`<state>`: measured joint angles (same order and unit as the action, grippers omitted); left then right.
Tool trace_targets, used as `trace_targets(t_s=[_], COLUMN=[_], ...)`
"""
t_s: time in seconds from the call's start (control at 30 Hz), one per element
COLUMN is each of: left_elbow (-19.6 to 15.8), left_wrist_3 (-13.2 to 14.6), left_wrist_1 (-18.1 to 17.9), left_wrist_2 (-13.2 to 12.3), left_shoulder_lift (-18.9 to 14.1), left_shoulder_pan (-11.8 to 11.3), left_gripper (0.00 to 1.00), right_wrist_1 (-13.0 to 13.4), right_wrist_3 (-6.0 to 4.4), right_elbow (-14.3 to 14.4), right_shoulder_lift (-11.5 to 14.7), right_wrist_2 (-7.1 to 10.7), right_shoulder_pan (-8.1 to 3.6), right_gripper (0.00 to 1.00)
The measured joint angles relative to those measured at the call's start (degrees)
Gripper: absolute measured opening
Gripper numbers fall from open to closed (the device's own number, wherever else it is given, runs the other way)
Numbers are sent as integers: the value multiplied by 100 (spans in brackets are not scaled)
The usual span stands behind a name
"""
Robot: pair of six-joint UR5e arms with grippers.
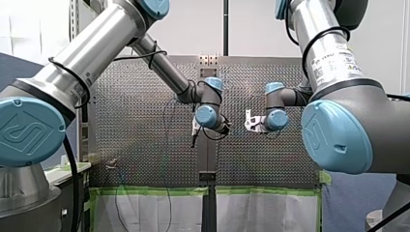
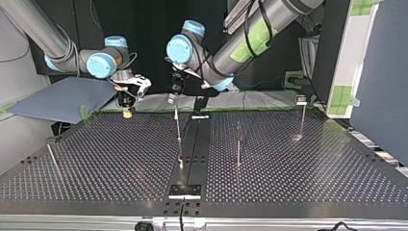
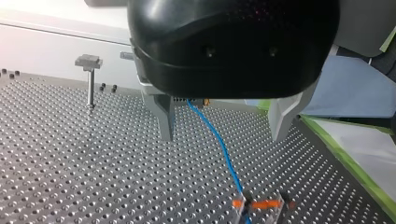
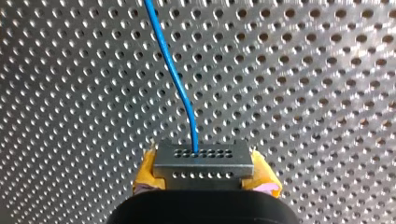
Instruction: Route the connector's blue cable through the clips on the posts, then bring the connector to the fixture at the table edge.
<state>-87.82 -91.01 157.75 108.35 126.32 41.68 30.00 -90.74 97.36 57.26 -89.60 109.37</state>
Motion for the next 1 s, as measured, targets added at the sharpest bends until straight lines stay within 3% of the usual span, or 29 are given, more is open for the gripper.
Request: trace_targets(t_s=[0.27, 0.5, 0.8, 1.0], left_elbow=[-159, -509, -891, -1131], left_wrist_3=[5, -69, -398, -636], left_wrist_1=[9, -215, -585, -824], left_wrist_2=[273, 538, 552, 390], left_shoulder_lift=[-28, -140, -498, -737], left_shoulder_pan=[255, 403, 310, 178], left_gripper=[100, 100, 100, 100], right_wrist_1=[22, 4, -15, -30], right_wrist_3=[-7, 15, 27, 28], right_elbow=[0, 3, 1, 6], right_shoulder_lift=[-2, -4, -5, -5], right_wrist_2=[3, 15, 21, 21], right_shoulder_pan=[-179, -248, -291, -298], right_gripper=[0, 0, 0, 0])
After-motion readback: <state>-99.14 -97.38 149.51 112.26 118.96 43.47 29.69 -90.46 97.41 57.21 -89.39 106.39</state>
